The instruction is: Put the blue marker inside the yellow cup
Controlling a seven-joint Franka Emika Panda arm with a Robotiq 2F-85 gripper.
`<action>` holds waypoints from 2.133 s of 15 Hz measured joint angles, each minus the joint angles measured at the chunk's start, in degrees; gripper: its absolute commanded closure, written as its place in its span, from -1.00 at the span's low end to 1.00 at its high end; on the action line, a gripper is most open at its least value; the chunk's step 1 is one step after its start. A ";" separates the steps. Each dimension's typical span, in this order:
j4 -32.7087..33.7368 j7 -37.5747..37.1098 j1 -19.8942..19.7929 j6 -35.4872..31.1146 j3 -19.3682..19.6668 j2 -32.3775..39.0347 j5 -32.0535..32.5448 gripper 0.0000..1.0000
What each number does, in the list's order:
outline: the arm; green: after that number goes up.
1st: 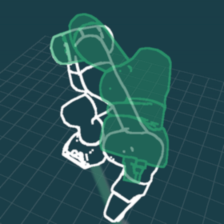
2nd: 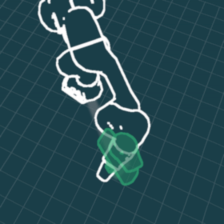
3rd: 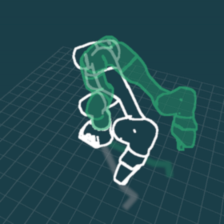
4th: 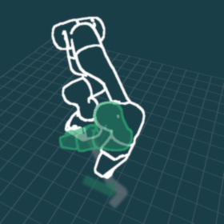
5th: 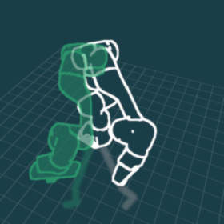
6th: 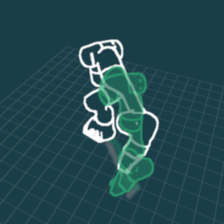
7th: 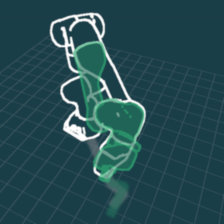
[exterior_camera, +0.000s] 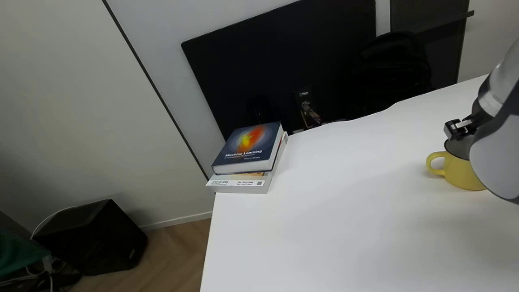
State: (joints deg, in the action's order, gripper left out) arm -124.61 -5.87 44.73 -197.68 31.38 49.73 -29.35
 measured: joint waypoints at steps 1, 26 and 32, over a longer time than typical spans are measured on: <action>-0.11 0.03 0.00 0.01 0.05 0.00 0.00 -1.00; -2.29 5.01 -29.43 37.75 -17.61 -24.53 30.95 -1.00; -2.30 6.80 -37.20 49.47 -23.45 -26.84 32.95 -1.00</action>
State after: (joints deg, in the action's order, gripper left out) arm -126.91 0.93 7.53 -148.21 7.92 22.89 3.60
